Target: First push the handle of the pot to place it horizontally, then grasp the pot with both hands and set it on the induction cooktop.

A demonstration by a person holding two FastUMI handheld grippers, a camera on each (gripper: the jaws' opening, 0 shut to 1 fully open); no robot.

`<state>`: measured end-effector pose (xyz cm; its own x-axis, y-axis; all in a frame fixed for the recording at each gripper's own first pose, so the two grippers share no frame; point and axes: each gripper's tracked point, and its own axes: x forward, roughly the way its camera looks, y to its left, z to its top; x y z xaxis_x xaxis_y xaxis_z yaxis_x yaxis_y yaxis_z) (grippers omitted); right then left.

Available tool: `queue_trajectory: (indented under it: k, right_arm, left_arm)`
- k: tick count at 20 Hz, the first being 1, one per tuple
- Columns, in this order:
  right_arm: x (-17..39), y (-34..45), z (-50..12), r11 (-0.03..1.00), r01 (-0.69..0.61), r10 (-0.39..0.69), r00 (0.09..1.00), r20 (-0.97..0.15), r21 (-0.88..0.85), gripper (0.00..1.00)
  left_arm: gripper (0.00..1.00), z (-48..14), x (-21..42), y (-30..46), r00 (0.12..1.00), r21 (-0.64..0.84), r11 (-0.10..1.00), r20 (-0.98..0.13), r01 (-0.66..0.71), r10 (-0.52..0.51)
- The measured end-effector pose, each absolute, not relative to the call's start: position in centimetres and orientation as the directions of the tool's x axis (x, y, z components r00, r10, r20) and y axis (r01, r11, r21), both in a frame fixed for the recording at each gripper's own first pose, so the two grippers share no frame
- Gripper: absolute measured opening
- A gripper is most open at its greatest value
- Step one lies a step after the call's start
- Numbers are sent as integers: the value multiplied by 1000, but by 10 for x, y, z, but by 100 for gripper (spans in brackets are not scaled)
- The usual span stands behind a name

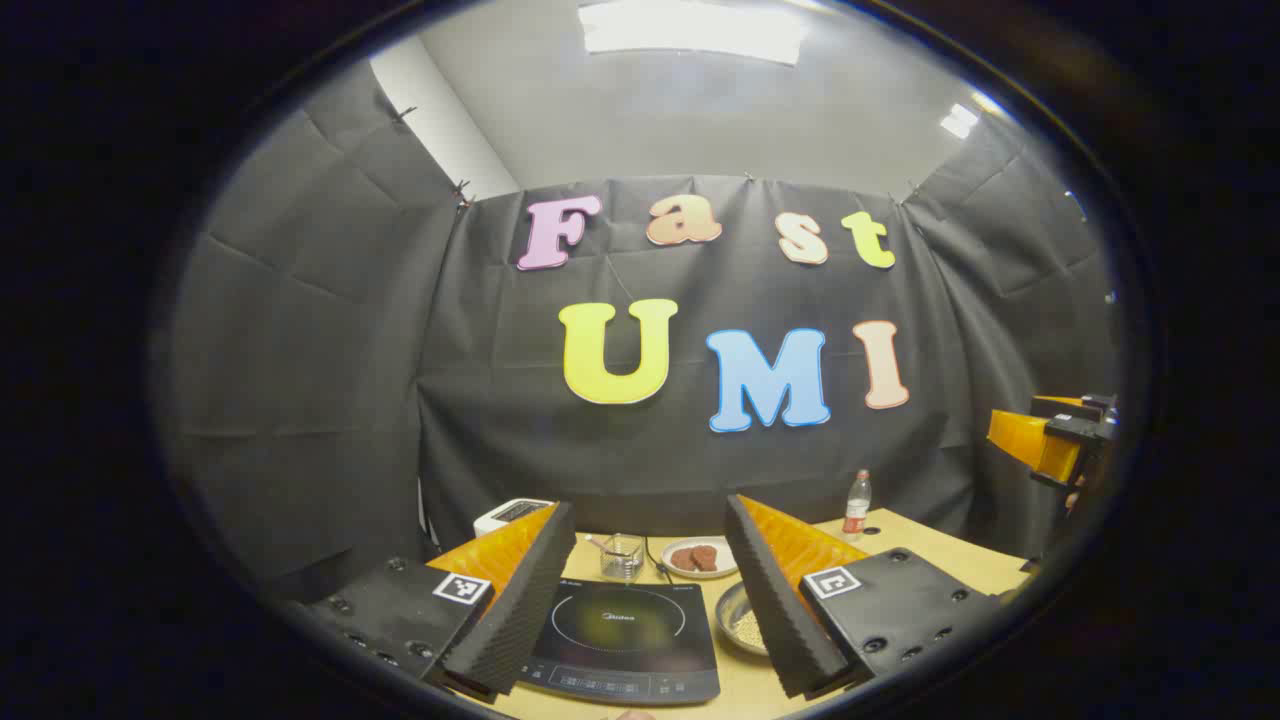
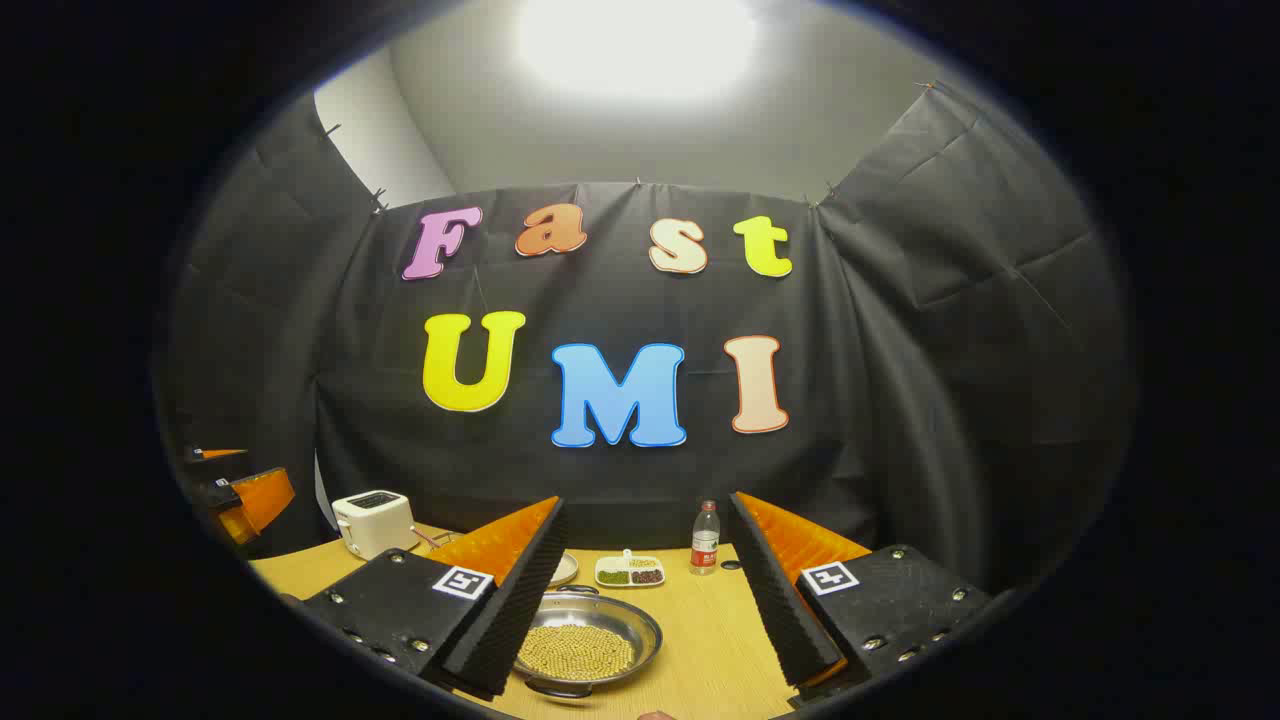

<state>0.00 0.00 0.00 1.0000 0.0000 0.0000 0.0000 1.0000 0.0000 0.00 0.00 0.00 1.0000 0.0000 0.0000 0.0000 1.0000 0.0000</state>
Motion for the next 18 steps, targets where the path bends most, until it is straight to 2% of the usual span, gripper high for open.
queue_trajectory:
  k: [7, 8, 10, 18]
  right_arm:
    - [5, 1, -2, 1000, 2, -2, 1000, -4, 1, 96]
    - [4, 0, -2, 1000, 2, -2, 1000, -4, 0, 96]
    - [5, 0, -2, 1000, 0, 0, 1000, -5, -5, 96]
    - [8, -3, -8, 1000, 3, -3, 1000, -22, -6, 96]
  left_arm:
    - [98, -1, 5, -4, 1000, 4, 1000, 4, 4, -4]
    - [100, 0, 5, -4, 1000, 4, 1000, 4, 5, -5]
    - [98, 1, 5, -6, 1000, 2, 1000, 6, 6, -6]
    - [98, -1, 8, -10, 1000, -2, 1000, 4, 12, -12]
